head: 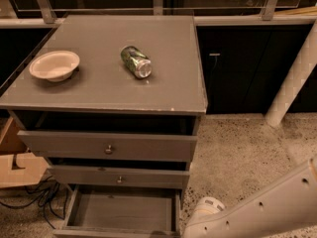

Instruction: Close bottom drawer

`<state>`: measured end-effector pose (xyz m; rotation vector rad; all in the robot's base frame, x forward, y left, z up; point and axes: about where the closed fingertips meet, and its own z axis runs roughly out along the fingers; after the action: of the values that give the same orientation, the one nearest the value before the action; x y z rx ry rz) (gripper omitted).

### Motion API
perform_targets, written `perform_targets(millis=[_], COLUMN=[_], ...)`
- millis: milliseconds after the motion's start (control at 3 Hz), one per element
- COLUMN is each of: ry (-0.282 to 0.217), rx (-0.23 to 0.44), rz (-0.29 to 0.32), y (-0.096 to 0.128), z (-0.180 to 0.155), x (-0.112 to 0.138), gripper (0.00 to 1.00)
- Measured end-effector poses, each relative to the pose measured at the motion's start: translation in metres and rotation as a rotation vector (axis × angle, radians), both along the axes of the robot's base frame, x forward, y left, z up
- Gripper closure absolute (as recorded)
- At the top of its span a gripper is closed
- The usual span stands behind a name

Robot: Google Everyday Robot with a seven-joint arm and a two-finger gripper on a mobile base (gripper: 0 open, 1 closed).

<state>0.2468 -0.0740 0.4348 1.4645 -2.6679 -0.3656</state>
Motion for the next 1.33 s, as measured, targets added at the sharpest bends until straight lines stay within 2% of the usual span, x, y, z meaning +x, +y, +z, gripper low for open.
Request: perform_targets(millis=[333, 667, 1000, 1333], ry=[0.041, 0.05, 0.042, 0.003], rx=[0.002, 0.001, 0.023, 0.074], rz=[-0.023, -0.021, -0.128, -0.271], y=[-0.003, -0.004, -0.006, -0.01], z=[-0.027, -0.03, -0.039, -0.048], x=[-0.006, -0.009, -0.002, 0.015], gripper=[1.0, 1.0, 1.0, 1.0])
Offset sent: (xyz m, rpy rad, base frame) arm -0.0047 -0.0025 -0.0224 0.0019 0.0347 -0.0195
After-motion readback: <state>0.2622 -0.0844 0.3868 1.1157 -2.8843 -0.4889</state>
